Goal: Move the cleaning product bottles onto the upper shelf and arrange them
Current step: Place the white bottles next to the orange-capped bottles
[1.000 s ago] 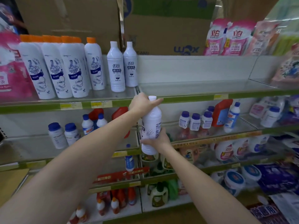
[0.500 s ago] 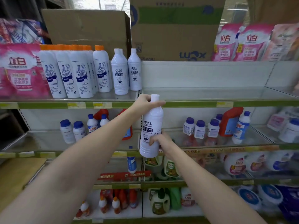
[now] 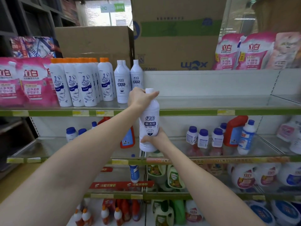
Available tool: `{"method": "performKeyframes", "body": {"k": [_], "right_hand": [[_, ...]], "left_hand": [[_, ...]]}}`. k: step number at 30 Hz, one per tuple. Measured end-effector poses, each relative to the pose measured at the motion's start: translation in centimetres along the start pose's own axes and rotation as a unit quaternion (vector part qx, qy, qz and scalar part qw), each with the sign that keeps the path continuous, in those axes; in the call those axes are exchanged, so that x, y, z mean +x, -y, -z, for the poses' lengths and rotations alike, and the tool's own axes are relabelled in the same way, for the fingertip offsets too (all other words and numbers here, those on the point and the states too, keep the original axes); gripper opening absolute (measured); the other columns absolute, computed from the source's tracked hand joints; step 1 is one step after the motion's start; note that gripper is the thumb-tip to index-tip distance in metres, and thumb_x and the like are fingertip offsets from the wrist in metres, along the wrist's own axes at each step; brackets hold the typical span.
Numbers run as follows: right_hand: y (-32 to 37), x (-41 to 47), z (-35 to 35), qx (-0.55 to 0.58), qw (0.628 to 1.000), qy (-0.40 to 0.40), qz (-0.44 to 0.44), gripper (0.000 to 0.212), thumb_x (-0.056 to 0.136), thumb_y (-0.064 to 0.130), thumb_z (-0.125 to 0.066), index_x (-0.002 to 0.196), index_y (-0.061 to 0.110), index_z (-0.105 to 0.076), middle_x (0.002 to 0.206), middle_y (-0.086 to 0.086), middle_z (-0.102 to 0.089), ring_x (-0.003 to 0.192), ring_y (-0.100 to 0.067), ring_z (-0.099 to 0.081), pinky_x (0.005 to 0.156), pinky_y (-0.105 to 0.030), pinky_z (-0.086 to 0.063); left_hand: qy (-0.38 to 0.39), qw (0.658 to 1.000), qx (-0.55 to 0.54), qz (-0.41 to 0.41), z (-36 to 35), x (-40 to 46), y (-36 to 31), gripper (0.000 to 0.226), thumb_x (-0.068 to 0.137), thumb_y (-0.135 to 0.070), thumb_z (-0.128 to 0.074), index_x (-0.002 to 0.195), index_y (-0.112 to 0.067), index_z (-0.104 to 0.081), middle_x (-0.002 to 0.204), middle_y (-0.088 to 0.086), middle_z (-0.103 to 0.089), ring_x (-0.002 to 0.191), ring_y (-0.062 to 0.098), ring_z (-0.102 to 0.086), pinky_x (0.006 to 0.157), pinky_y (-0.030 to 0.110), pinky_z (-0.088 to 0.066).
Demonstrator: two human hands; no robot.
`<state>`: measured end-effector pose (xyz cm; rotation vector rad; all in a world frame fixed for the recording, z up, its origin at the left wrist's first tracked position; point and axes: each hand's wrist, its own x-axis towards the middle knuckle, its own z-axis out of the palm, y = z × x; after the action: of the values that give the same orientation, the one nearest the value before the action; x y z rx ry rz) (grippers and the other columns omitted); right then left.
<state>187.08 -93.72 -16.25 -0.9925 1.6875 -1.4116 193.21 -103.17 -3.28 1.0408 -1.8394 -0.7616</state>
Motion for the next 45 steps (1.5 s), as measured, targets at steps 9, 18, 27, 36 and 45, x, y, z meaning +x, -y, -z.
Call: {"method": "performKeyframes", "body": {"k": [9, 18, 27, 36, 45], "right_hand": [[3.4, 2.5, -0.2, 0.039, 0.996, -0.053, 0.067, 0.064, 0.053, 0.011, -0.086, 0.109, 0.020, -0.058, 0.104, 0.002, -0.072, 0.097, -0.022, -0.067, 0.075, -0.032, -0.054], [10.1, 8.4, -1.1, 0.014, 0.989, -0.110, 0.102, 0.057, 0.044, 0.017, -0.081, 0.097, 0.023, -0.062, 0.098, 0.004, -0.071, 0.092, -0.020, -0.066, 0.078, -0.037, -0.058], [12.2, 16.6, -3.7, 0.003, 0.987, -0.135, 0.088, 0.064, 0.042, 0.019, -0.082, 0.102, 0.021, -0.059, 0.100, 0.006, -0.071, 0.094, -0.019, -0.067, 0.080, -0.036, -0.058], [11.6, 23.7, -4.1, -0.078, 0.992, -0.093, 0.042, 0.035, 0.066, 0.011, -0.088, 0.079, 0.025, -0.059, 0.086, 0.013, -0.067, 0.079, -0.005, -0.060, 0.067, -0.025, -0.048], [11.8, 30.3, -4.7, -0.279, 0.957, -0.084, -0.004, 0.097, 0.059, 0.060, -0.088, 0.132, 0.007, -0.051, 0.131, -0.008, -0.058, 0.128, -0.030, -0.050, 0.107, -0.044, -0.044]], "left_hand": [[-0.011, 0.996, -0.041, -0.075, 1.8, 2.7, -2.6, 0.071, 0.076, -0.053, -0.079, 0.049, -0.022, -0.022, 0.043, -0.008, -0.023, 0.043, 0.014, -0.021, 0.051, 0.030, -0.019], [0.031, 0.962, 0.121, -0.241, 7.7, 10.6, -5.8, 0.045, 0.081, -0.051, -0.078, 0.080, -0.014, -0.052, 0.069, -0.007, -0.048, 0.062, 0.008, -0.044, 0.057, 0.027, -0.036], [0.124, 0.919, 0.211, -0.308, 8.7, 18.1, -4.7, 0.067, 0.070, -0.036, -0.090, 0.126, -0.013, -0.060, 0.119, 0.001, -0.052, 0.107, 0.015, -0.050, 0.087, 0.024, -0.039], [0.165, 0.892, 0.333, -0.256, 5.4, 24.2, -0.8, 0.096, 0.063, -0.037, -0.094, 0.139, -0.007, -0.043, 0.136, 0.011, -0.054, 0.123, 0.029, -0.049, 0.090, 0.038, -0.045], [0.148, 0.887, 0.348, -0.264, 3.0, 28.5, 0.9, 0.078, 0.063, -0.021, -0.095, 0.122, -0.002, -0.048, 0.122, 0.014, -0.056, 0.108, 0.032, -0.057, 0.076, 0.037, -0.046]]}}
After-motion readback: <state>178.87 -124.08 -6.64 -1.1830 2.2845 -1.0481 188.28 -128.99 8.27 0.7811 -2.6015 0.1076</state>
